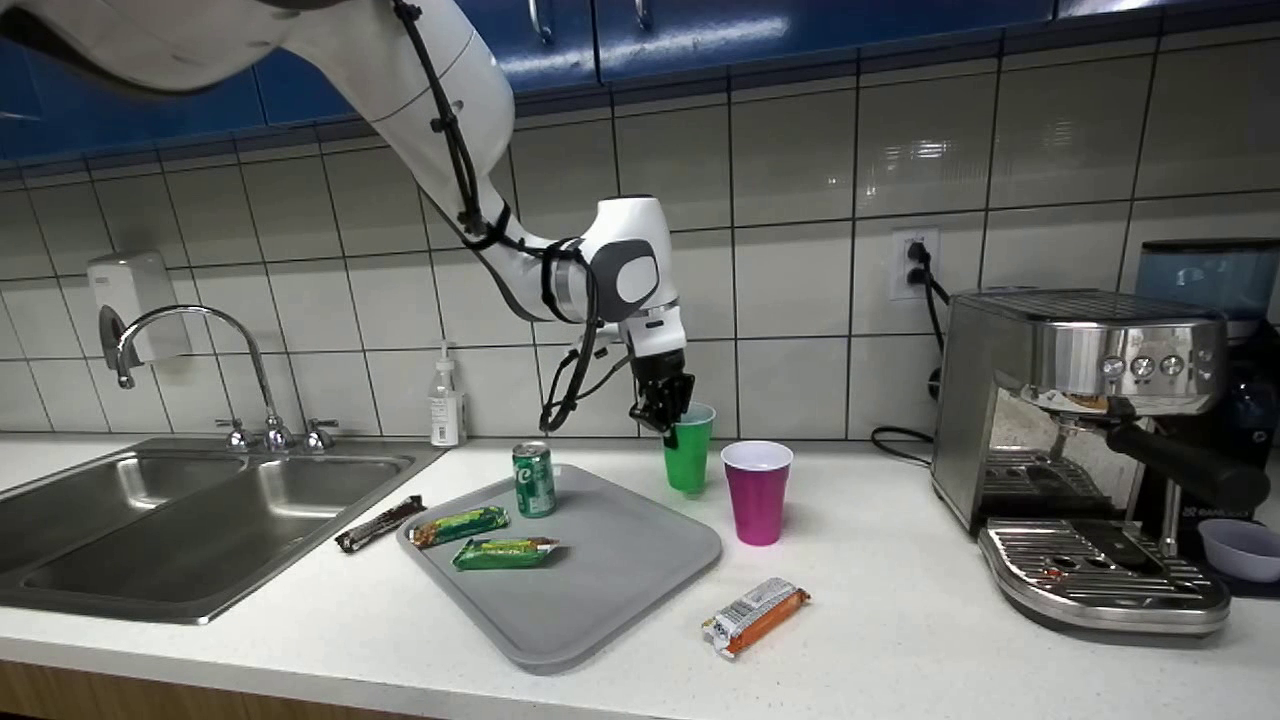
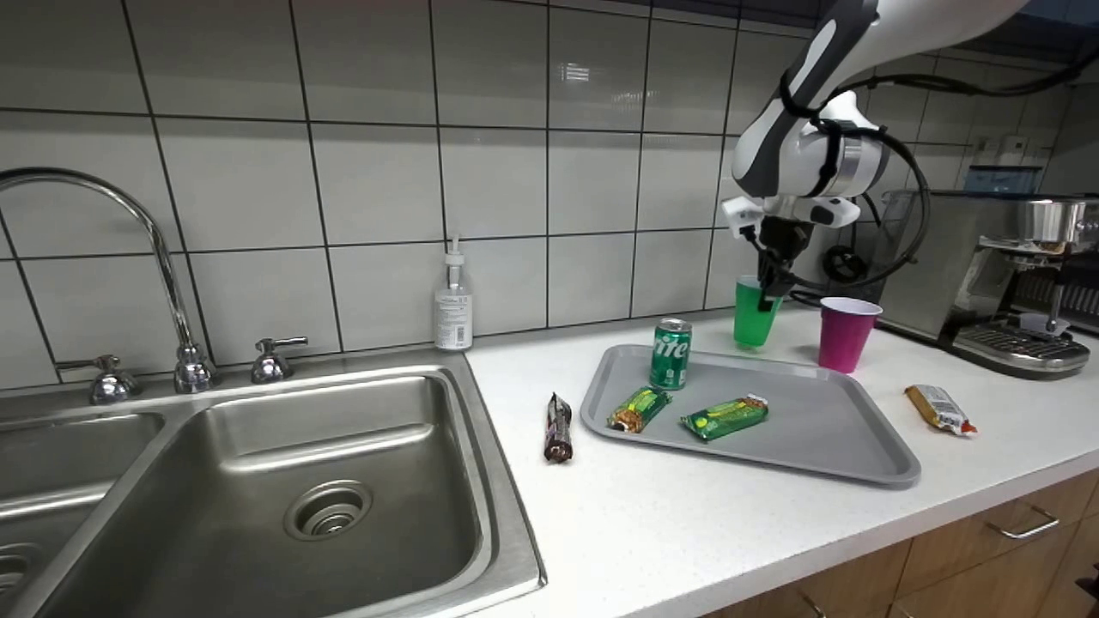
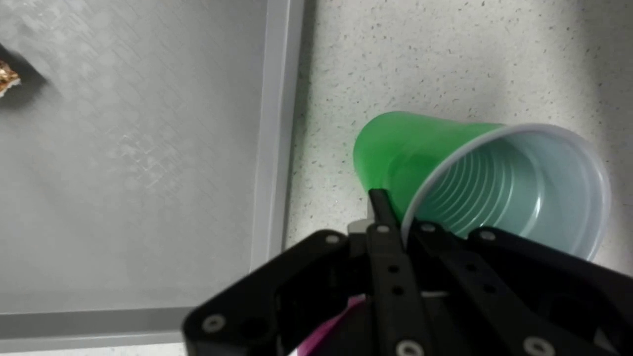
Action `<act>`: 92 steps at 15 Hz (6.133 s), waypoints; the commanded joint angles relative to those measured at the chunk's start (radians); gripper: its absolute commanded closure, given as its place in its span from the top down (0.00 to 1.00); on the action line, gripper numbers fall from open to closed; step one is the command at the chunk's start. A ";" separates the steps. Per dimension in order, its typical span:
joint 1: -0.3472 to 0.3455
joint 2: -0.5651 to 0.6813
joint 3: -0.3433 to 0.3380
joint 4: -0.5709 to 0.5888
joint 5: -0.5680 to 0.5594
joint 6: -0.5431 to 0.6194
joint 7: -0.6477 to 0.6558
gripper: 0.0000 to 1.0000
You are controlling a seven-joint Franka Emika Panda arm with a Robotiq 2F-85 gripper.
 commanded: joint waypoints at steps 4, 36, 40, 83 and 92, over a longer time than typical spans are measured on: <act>-0.030 -0.096 0.038 -0.058 0.013 -0.021 -0.087 0.01; 0.073 -0.319 0.012 -0.489 -0.127 0.094 -0.258 0.01; 0.074 -0.308 0.012 -0.484 -0.120 0.092 -0.262 0.01; 0.018 -0.821 0.083 -0.907 -0.097 0.025 -0.577 1.00; -0.024 -0.902 0.090 -0.914 -0.080 -0.107 -0.765 1.00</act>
